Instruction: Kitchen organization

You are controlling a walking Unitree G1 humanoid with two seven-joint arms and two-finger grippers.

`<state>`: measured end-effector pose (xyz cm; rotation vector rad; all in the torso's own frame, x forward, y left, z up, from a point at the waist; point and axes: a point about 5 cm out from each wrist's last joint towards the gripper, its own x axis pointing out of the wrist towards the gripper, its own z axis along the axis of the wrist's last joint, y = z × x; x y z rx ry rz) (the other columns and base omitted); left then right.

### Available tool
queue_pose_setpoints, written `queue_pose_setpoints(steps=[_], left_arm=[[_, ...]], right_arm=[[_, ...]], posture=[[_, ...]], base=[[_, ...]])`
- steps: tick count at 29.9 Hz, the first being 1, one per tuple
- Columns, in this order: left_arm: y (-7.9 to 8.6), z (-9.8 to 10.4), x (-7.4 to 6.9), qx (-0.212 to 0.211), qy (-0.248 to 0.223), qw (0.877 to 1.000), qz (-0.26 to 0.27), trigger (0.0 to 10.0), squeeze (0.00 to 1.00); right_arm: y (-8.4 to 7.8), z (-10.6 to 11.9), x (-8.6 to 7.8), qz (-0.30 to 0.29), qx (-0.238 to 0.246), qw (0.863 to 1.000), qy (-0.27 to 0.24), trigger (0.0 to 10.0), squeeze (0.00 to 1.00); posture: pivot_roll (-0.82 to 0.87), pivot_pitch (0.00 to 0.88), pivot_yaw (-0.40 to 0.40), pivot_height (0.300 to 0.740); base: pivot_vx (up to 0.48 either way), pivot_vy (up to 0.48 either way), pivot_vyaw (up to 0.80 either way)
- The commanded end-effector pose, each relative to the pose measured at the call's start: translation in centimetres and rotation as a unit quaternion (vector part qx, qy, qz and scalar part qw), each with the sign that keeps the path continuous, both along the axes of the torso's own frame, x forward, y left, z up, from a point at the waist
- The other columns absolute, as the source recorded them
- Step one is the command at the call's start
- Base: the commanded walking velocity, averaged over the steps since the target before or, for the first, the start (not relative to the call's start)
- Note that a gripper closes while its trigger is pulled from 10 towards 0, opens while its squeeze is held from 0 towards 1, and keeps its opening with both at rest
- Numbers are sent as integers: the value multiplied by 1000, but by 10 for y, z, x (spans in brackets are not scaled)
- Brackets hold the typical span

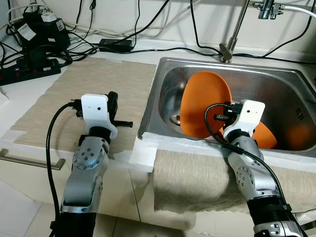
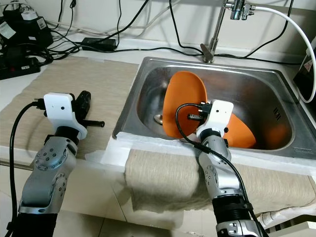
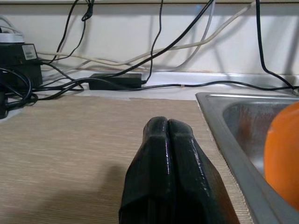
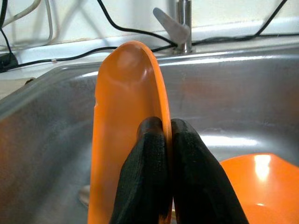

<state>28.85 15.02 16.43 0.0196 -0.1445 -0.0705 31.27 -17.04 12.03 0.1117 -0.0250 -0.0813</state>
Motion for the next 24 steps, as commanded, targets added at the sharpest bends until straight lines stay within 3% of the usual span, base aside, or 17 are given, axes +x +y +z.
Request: queue_pose_setpoints(steps=[1,4,5,6,8,9,10,14,15,24], left_arm=[[0,2,-1,5,-2,1000,-1,10000,0],[0,2,-1,4,3,1000,-2,10000,0],[-1,0,0,7,14,1000,-8,10000,0],[-1,0,0,7,14,1000,-8,10000,0],[0,-2,1,14,26,999,-16,10000,0],[1,-2,1,16,28,999,-17,10000,0],[1,-2,1,17,29,999,-18,10000,0],[1,-2,1,18,30,999,-19,10000,0],[1,-2,1,18,31,999,-19,10000,0],[1,-2,0,19,36,999,-19,10000,0]], right_arm=[[-14,38,-33,-13,-198,970,-141,0,616],[-16,44,-31,-24,-210,966,-150,0,616],[-36,3,-16,-55,-183,980,-50,0,0],[-36,3,-16,-55,-183,980,-50,0,0],[-56,-56,-12,-96,-128,981,106,0,0],[-58,-69,-14,-106,-113,978,141,6980,0],[-57,-68,-11,-102,-116,977,144,10000,0],[-58,-57,-4,-99,-137,977,133,10000,0],[-62,-52,0,-101,-146,976,128,10000,1000],[-70,-61,5,-97,-167,968,163,10000,1000]], posture=[[-28,0,25,740],[-35,0,29,740],[-19,0,60,740],[-19,0,60,740],[-15,0,65,740],[-12,0,67,740],[-10,0,69,740],[-9,0,66,740],[-8,0,65,740],[-5,0,63,740]], base=[[0,0,0],[0,0,0],[0,0,0],[0,0,0],[0,0,0],[0,0,0],[0,0,0],[0,0,0],[0,0,0],[0,0,0]])
